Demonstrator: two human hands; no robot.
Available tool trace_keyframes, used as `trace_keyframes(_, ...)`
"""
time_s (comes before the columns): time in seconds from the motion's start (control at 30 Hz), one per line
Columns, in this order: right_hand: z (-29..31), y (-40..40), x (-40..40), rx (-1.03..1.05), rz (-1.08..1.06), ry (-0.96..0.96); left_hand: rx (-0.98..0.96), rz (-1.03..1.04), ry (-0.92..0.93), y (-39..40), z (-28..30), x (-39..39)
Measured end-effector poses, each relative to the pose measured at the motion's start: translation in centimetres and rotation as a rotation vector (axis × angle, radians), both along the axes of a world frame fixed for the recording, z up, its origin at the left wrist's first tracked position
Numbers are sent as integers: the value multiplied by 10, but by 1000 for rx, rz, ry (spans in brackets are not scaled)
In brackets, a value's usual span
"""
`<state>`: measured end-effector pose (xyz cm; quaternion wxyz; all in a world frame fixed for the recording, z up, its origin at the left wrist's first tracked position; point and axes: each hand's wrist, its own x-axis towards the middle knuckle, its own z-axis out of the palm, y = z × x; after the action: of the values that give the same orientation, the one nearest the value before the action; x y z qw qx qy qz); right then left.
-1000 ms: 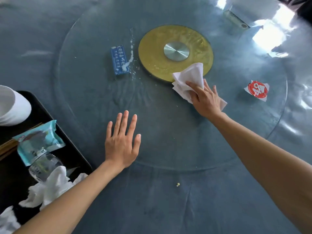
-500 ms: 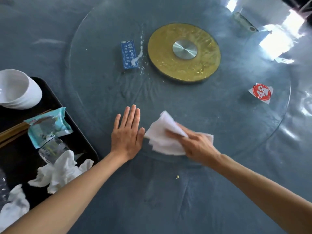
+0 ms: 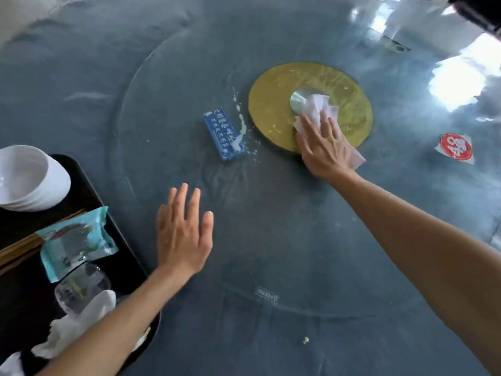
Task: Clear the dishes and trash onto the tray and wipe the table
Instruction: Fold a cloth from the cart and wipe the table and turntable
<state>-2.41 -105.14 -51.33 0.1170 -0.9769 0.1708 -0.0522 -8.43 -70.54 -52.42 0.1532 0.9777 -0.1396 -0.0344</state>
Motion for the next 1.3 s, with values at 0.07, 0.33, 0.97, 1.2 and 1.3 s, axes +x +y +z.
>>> trace_keyframes(0.07,-4,33,0,-47,225,-29,17,62,11,17,-4,25)
trace_keyframes(0.33,-3,98,-98,136,644,32,15,67,16,13,-10,17)
trace_keyframes(0.97,2,-21,12,153,164,-194,87,14,-89,25,-4,46)
trace_keyframes(1.2,-2,59,76,132,343,-139,-48,105,-36,30,-25,54)
trace_keyframes(1.3,2,78,51,137,556,-98,-140,160,-25,30,-27,52)
